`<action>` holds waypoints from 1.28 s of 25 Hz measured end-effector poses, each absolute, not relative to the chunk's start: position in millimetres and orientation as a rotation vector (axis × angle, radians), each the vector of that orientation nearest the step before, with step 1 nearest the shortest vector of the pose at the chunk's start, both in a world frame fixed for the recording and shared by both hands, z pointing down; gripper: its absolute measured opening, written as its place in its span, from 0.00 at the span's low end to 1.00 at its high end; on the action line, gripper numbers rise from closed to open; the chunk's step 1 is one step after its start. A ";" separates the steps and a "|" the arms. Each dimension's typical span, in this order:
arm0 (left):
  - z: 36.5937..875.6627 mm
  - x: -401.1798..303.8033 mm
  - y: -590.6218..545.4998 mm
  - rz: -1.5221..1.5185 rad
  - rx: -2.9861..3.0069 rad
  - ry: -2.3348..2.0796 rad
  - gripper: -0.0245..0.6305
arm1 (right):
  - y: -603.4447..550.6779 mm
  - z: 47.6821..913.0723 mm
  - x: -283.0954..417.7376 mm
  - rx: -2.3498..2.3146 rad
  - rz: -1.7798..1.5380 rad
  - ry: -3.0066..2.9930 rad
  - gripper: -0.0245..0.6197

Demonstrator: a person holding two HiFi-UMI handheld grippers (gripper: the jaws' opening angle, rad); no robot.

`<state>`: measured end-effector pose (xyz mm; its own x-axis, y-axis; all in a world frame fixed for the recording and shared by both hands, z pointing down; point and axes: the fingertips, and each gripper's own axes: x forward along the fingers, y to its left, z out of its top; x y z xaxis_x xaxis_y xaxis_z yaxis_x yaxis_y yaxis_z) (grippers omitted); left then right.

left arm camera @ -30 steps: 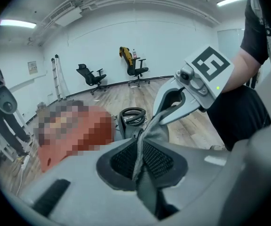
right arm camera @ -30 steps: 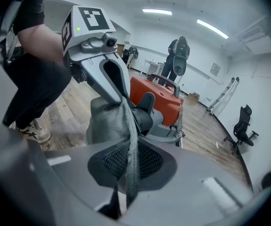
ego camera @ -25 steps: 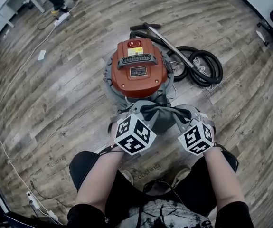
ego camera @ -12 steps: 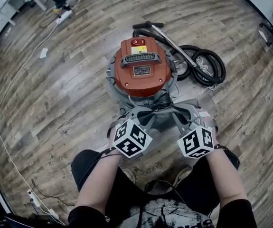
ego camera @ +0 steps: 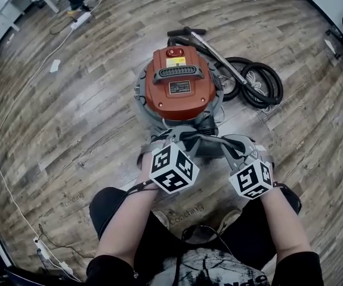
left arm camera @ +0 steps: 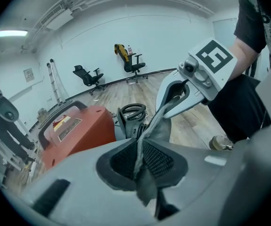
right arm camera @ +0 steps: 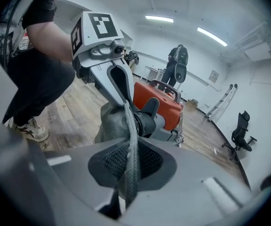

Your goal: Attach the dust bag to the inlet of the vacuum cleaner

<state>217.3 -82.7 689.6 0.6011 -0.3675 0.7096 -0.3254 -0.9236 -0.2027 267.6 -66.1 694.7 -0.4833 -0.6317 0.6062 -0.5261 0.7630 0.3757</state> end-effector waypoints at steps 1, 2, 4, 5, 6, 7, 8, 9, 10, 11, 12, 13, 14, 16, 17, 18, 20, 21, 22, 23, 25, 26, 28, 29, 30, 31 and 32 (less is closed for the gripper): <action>687.4 217.8 -83.0 -1.242 -2.761 0.600 0.11 | -66.9 695.6 268.4 0.864 -0.168 -2.192 0.08; 685.1 218.2 -83.2 -1.240 -2.762 0.600 0.11 | -67.7 695.9 269.1 0.866 -0.162 -2.188 0.08; 682.4 220.4 -82.2 -1.225 -2.780 0.600 0.11 | -68.3 694.5 272.2 0.859 -0.160 -2.166 0.08; 682.7 222.5 -80.7 -1.215 -2.795 0.599 0.11 | -68.3 692.8 274.9 0.854 -0.161 -2.153 0.08; 684.1 224.1 -78.8 -1.207 -2.808 0.597 0.11 | -68.9 690.8 277.0 0.852 -0.162 -2.142 0.08; 686.5 223.9 -77.0 -1.204 -2.818 0.595 0.10 | -70.9 688.8 277.4 0.854 -0.163 -2.135 0.08; 689.6 221.4 -75.7 -1.207 -2.822 0.595 0.10 | -74.5 686.6 275.2 0.858 -0.168 -2.132 0.08; 693.0 217.1 -74.7 -1.215 -2.825 0.595 0.09 | -78.9 684.3 270.8 0.862 -0.179 -2.131 0.08; 696.4 212.3 -73.9 -1.226 -2.830 0.595 0.09 | -83.3 681.9 265.3 0.863 -0.195 -2.128 0.08; 699.7 208.7 -73.2 -1.236 -2.838 0.594 0.08 | -86.7 679.6 260.4 0.862 -0.214 -2.123 0.08; 702.6 206.7 -72.7 -1.243 -2.846 0.593 0.08 | -88.8 677.7 257.0 0.860 -0.231 -2.119 0.08; 704.9 205.8 -72.4 -1.245 -2.852 0.595 0.08 | -89.6 677.0 255.2 0.860 -0.244 -2.118 0.08; 706.4 205.1 -72.9 -1.241 -2.855 0.603 0.08 | -89.3 677.6 254.3 0.862 -0.250 -2.121 0.08; 706.2 202.4 -76.2 -1.223 -2.852 0.631 0.08 | -87.6 682.5 253.5 0.865 -0.236 -2.140 0.08; 704.7 201.4 -78.3 -1.217 -2.845 0.644 0.09 | -86.4 685.9 253.8 0.864 -0.224 -2.147 0.08; 702.6 201.8 -79.9 -1.213 -2.837 0.650 0.09 | -85.1 689.4 255.2 0.861 -0.213 -2.149 0.08; 696.3 206.5 -81.7 -1.202 -2.825 0.645 0.09 | -83.1 695.3 260.8 0.858 -0.194 -2.141 0.08; 692.6 209.5 -82.1 -1.194 -2.823 0.641 0.09 | -82.7 698.1 263.6 0.859 -0.181 -2.137 0.08; 689.0 212.6 -82.1 -1.187 -2.819 0.636 0.09 | -82.3 701.2 266.3 0.861 -0.166 -2.135 0.08; 685.8 215.9 -82.0 -1.182 -2.813 0.631 0.10 | -82.2 704.5 269.0 0.866 -0.151 -2.135 0.08; 680.7 222.4 -83.0 -1.179 -2.794 0.624 0.10 | -82.9 710.8 273.3 0.878 -0.127 -2.131 0.08; 679.2 224.7 -84.0 -1.177 -2.785 0.623 0.10 | -83.5 712.6 274.7 0.882 -0.123 -2.126 0.08; 678.5 225.8 -84.2 -1.170 -2.781 0.620 0.10 | -84.9 711.6 275.9 0.887 -0.118 -2.123 0.08; 679.3 224.6 -82.6 -1.164 -2.794 0.614 0.10 | -86.1 708.9 275.8 0.893 -0.109 -2.131 0.07; 680.9 222.6 -79.6 -1.162 -2.815 0.603 0.09 | -87.4 705.2 274.9 0.900 -0.102 -2.143 0.07; 683.1 220.2 -75.5 -1.163 -2.836 0.586 0.09 | -88.6 701.1 273.3 0.907 -0.104 -2.154 0.07; 686.0 217.8 -71.2 -1.167 -2.849 0.569 0.08 | -89.4 696.9 271.2 0.912 -0.117 -2.162 0.07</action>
<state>217.8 -71.2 686.0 0.6558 -0.3348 0.6766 -0.3267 -0.9339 -0.1454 271.2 -89.4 696.9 -0.4456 -0.6438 0.6221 -0.5729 0.7390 0.3544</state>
